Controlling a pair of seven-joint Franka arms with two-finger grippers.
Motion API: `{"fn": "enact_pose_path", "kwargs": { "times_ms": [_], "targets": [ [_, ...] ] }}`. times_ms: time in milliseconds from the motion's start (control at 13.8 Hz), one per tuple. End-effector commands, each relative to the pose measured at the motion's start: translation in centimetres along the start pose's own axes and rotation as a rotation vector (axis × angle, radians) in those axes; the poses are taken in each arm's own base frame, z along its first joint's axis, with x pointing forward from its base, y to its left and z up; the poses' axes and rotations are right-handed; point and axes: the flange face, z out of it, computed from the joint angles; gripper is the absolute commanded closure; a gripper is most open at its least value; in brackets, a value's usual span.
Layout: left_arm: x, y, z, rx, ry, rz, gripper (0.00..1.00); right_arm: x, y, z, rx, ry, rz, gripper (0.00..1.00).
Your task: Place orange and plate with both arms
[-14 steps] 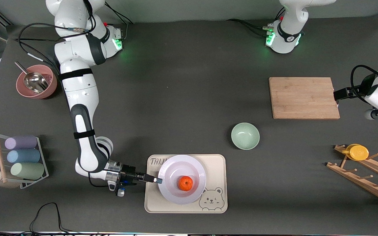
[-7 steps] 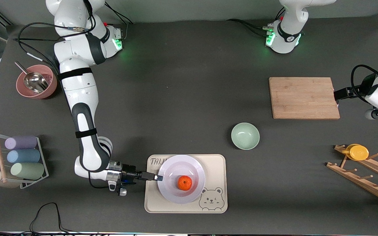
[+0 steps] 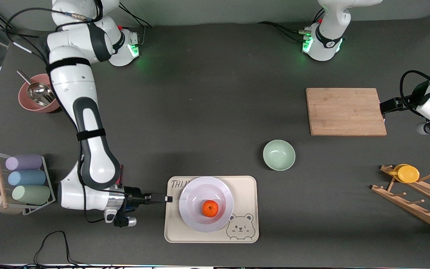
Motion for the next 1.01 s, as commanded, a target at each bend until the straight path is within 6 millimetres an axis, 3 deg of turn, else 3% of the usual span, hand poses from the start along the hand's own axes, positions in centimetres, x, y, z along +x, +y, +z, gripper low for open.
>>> {"fn": "enact_pose_path", "kwargs": {
  "times_ms": [0,217,507,724,941],
  "targets": [
    [-1.3,1.0,-1.7,0.003,0.015,0.032,0.00,-3.0,-1.5,-7.7,-0.129,-0.106,-0.048,0.00],
    [-1.8,3.4,-1.6,0.012,0.004,0.076,0.00,-6.5,-4.9,-16.5,-0.367,-0.145,-0.141,0.00],
    [-2.5,5.0,-1.7,0.026,-0.012,0.107,0.00,-11.6,-6.5,-26.7,-0.542,-0.133,-0.047,0.00],
    [-3.0,5.1,-2.1,0.025,-0.018,0.112,0.00,-15.5,-8.8,-31.8,-0.653,-0.116,0.026,0.00],
    [-3.3,5.1,-2.3,0.025,-0.016,0.144,0.00,-18.6,-9.0,-35.1,-0.678,-0.079,0.059,0.00]
  ]
}}
